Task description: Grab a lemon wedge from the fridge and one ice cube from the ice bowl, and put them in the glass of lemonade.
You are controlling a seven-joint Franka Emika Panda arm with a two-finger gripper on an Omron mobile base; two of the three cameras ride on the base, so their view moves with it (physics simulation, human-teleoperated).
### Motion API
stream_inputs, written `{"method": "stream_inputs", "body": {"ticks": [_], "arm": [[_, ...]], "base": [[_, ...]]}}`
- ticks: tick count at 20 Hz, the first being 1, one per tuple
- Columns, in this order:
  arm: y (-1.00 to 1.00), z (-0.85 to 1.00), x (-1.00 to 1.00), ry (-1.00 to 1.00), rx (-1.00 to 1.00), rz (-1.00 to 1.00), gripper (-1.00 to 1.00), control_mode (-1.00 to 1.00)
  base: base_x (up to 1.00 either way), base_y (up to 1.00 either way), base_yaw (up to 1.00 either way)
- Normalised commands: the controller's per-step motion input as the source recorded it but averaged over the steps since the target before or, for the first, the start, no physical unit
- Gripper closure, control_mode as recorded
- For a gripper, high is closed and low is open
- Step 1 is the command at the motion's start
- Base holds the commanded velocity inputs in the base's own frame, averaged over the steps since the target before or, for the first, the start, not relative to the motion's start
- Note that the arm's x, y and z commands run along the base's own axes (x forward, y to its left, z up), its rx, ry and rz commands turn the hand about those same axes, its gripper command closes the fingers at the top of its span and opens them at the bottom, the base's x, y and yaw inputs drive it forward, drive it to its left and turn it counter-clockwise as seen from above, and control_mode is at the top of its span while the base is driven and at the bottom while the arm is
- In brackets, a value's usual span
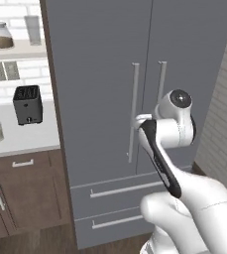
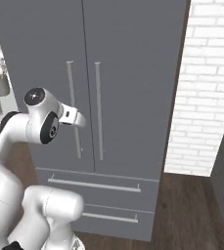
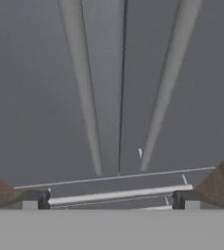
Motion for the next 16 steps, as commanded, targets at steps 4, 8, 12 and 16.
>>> {"method": "stream_inputs", "body": {"ticks": [4,8,12,16], "arm": [[0.25,0.00,0.67,-0.02,0.00,0.00,-1.00,-1.00],[0.24,0.00,0.78,-0.08,0.00,0.00,-1.00,-1.00],[0.03,-0.06,0.76,-0.07,0.00,0.00,-1.00,-1.00],[0.00,-0.10,0.67,-0.04,0.06,0.00,-1.00,-1.00]], "base": [[0.00,0.00,0.00],[0.00,0.00,0.00],[0.00,0.00,0.00],[0.00,0.00,0.00]]}}
